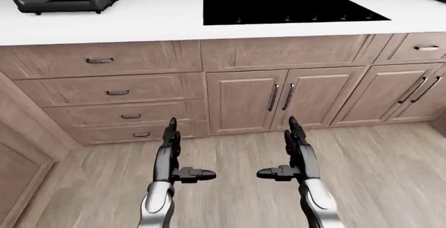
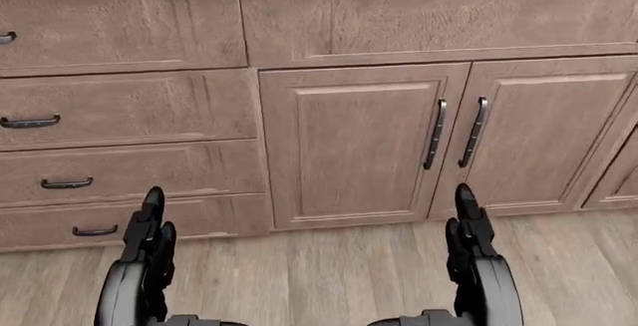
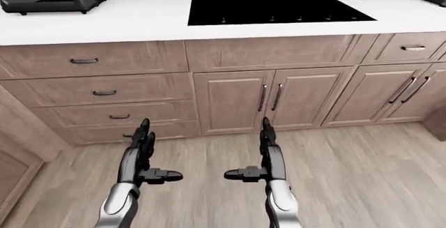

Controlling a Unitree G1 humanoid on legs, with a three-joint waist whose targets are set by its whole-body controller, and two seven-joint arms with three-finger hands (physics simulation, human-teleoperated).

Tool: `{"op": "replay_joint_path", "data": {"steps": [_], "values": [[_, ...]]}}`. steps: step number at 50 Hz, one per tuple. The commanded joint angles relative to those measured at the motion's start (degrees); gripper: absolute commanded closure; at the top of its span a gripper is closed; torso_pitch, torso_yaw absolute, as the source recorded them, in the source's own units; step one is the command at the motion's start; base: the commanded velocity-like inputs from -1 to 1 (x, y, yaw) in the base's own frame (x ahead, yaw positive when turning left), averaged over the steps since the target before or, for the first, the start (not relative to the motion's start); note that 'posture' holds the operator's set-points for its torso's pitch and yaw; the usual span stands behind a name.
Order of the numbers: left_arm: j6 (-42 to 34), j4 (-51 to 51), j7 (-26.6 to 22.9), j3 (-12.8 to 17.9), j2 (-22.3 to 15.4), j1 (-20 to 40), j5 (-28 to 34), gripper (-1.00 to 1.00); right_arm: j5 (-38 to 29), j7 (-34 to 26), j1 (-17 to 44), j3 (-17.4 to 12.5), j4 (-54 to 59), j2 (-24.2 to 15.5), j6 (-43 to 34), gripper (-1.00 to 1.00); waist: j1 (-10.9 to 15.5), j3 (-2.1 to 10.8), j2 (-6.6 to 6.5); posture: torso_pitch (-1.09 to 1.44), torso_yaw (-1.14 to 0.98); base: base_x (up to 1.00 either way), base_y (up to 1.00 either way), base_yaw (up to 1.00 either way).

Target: Navigate to the shelves.

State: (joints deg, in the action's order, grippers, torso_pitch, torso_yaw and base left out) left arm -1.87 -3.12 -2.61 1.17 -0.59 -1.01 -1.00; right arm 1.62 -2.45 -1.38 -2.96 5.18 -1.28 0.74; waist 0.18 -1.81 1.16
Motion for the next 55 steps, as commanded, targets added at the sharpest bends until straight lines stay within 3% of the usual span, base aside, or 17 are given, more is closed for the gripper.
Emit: {"op": "replay_joint_path", "data": {"steps": [1, 7, 10, 11, 15, 18, 23, 25, 31, 35, 37, 38, 40, 45, 47, 49, 55], "values": [[2.0, 2.8, 0.4, 1.0, -0.5, 1.1, -0.1, -1.0, 0.1, -0.5, 1.5, 0.8, -2.1, 0.2, 2.2, -1.0, 0.4, 0.74, -0.41, 0.0, 0.0, 0.0, -0.38, 0.0], [2.0, 2.8, 0.4, 1.0, -0.5, 1.1, -0.1, -1.0, 0.1, -0.4, 1.3, 0.9, -2.7, 0.3, 1.8, -1.0, 0.6, 0.22, -3.15, 0.0, 0.0, 0.0, -0.37, 0.0], [2.0, 2.8, 0.4, 1.0, -0.5, 1.1, -0.1, -1.0, 0.1, -0.5, 1.7, 0.8, -1.9, 0.2, 2.3, -1.0, 0.7, 0.91, -6.4, 0.0, 0.0, 0.0, -0.37, 0.0], [2.0, 2.8, 0.4, 1.0, -0.5, 1.1, -0.1, -1.0, 0.1, -0.5, 1.4, 0.9, -2.6, 0.2, 1.9, -1.0, 1.3, 0.42, -3.8, 0.0, 0.0, 0.0, -0.38, 0.0], [2.0, 2.8, 0.4, 1.0, -0.5, 1.1, -0.1, -1.0, 0.1, -0.5, 1.4, 0.9, -2.6, 0.3, 1.9, -1.0, 1.1, 1.42, -4.72, 0.0, 0.0, 0.0, -0.36, 0.0], [2.0, 2.8, 0.4, 1.0, -0.5, 1.1, -0.1, -1.0, 0.1, -0.4, 1.2, 1.0, -3.0, 0.3, 1.6, -1.0, 1.1, 0.91, -3.0, 0.0, 0.0, 0.0, -0.37, 0.0], [2.0, 2.8, 0.4, 1.0, -0.5, 1.1, -0.1, -1.0, 0.1, -0.4, 1.2, 0.9, -2.9, 0.3, 1.6, -1.0, 0.8, 2.54, 3.42, 0.0, 0.0, 0.0, -0.37, 0.0], [2.0, 2.8, 0.4, 1.0, -0.5, 1.1, -0.1, -1.0, 0.2, -0.4, 1.1, 0.9, -3.3, 0.3, 1.4, -1.0, 0.2, 0.76, 1.87, 0.0, 0.0, 0.0, -0.36, 0.0], [2.0, 2.8, 0.4, 1.0, -0.5, 1.1, -0.1, -1.0, 0.3, -0.2, 1.4, 0.8, -2.9, 0.3, 1.4, -1.0, 0.6, 0.15, -1.56, 0.0, 0.0, 0.0, -0.36, 0.0], [2.0, 2.8, 0.4, 1.0, -0.5, 1.1, -0.1, -1.0, 0.3, -0.1, 1.8, 0.6, -2.3, 0.3, 1.4, -1.0, 0.7, 0.03, -4.15, 0.0, 0.0, 0.0, -0.37, 0.0], [2.0, 2.8, 0.4, 1.0, -0.5, 1.1, -0.1, -1.0, 0.3, -0.2, 1.9, 0.7, -2.1, 0.2, 1.6, -1.0, 0.9, 1.12, -7.12, 0.0, 0.0, 0.0, -0.37, 0.0], [2.0, 2.8, 0.4, 1.0, -0.5, 1.1, -0.1, -1.0, 0.3, -0.2, 2.0, 0.6, -1.8, 0.2, 1.8, -1.0, 1.6, 0.24, -4.05, 0.0, 0.0, 0.0, -0.37, 0.0], [2.0, 2.8, 0.4, 1.0, -0.5, 1.1, -0.1, -1.0, 0.4, -0.2, 2.1, 0.6, -1.4, 0.2, 2.1, -1.0, 1.2, 0.91, -5.29, 0.0, 0.0, 0.0, -0.36, 0.0], [2.0, 2.8, 0.4, 1.0, -0.5, 1.1, -0.1, -1.0, 0.2, -0.4, 1.8, 0.8, -1.9, 0.1, 1.9, -1.0, 1.1, 0.82, -3.05, 0.0, 0.0, 0.0, -0.37, 0.0], [2.0, 2.8, 0.4, 1.0, -0.5, 1.1, -0.1, -1.0, 0.2, -0.4, 1.6, 0.8, -2.5, 0.1, 1.6, -1.0, 1.2, 0.74, -1.02, 0.0, 0.0, 0.0, -0.37, 0.0], [2.0, 2.8, 0.4, 1.0, -0.5, 1.1, -0.1, -1.0, 0.2, -0.5, 1.6, 0.8, -2.3, 0.1, 1.7, -1.0, 0.9, 1.77, 3.14, 0.0, 0.0, 0.0, -0.36, 0.0], [2.0, 2.8, 0.4, 1.0, -0.5, 1.1, -0.1, -1.0, 0.1, -0.5, 1.4, 0.9, -2.6, 0.2, 1.8, -1.0, 0.4, 0.76, -0.01, 0.0, 0.0, 0.0, -0.37, 0.0]]}}
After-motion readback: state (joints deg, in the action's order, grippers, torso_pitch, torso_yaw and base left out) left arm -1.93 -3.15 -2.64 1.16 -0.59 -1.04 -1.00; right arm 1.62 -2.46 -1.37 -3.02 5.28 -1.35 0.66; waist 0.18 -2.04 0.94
